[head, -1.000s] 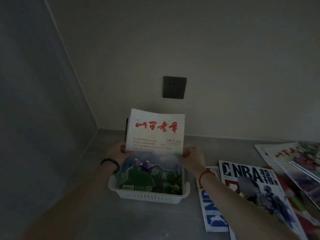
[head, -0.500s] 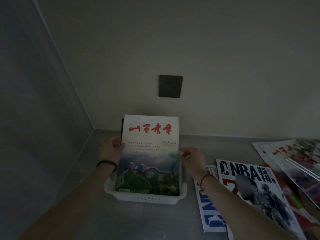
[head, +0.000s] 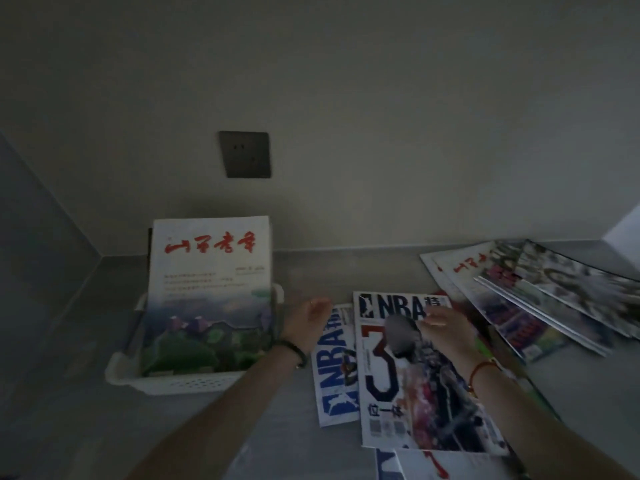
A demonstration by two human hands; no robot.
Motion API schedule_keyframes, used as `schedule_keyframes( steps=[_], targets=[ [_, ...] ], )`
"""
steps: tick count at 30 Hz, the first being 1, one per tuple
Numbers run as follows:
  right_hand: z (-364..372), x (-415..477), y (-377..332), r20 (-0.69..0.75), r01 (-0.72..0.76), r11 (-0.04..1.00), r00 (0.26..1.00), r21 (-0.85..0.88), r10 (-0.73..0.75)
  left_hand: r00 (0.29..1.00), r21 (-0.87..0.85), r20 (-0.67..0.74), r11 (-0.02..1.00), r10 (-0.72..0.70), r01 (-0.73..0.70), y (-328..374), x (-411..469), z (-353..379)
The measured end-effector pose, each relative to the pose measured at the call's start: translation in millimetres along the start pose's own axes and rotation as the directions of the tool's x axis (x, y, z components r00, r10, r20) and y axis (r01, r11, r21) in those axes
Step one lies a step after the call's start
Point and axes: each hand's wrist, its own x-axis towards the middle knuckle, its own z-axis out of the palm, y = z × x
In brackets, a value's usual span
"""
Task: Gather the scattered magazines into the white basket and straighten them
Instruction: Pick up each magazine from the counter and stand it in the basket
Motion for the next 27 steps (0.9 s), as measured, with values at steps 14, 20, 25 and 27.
schedule_keyframes(
  steps=[14,20,25,27],
  targets=[
    [-47.6,2.8,86.9,0.096,-0.249,0.963,0.966,0.106,0.239,0.922,-0.053,-0.024,0.922,-0.386,0.384,-27.8,-0.4,94.8],
    [-57.4,6.6,102.4,0.177,-0.33,0.936,0.935,0.12,0.307,0.857,-0.341,0.014,0.803,-0.515,0.488,-29.9,-6.1,90.2],
    [-63.5,2.4,104.1,0.259,-0.353,0.915,0.918,0.196,0.3,0.835,-0.286,0.042,0.794,-0.549,0.536,-26.2,-10.5,91.4],
    [-65.5,2.7,106.3,0.249,-0.328,0.924,0.928,0.197,0.276,0.831,-0.23,0.042,0.804,-0.554,0.548,-24.4,-13.2,92.7]
  ],
)
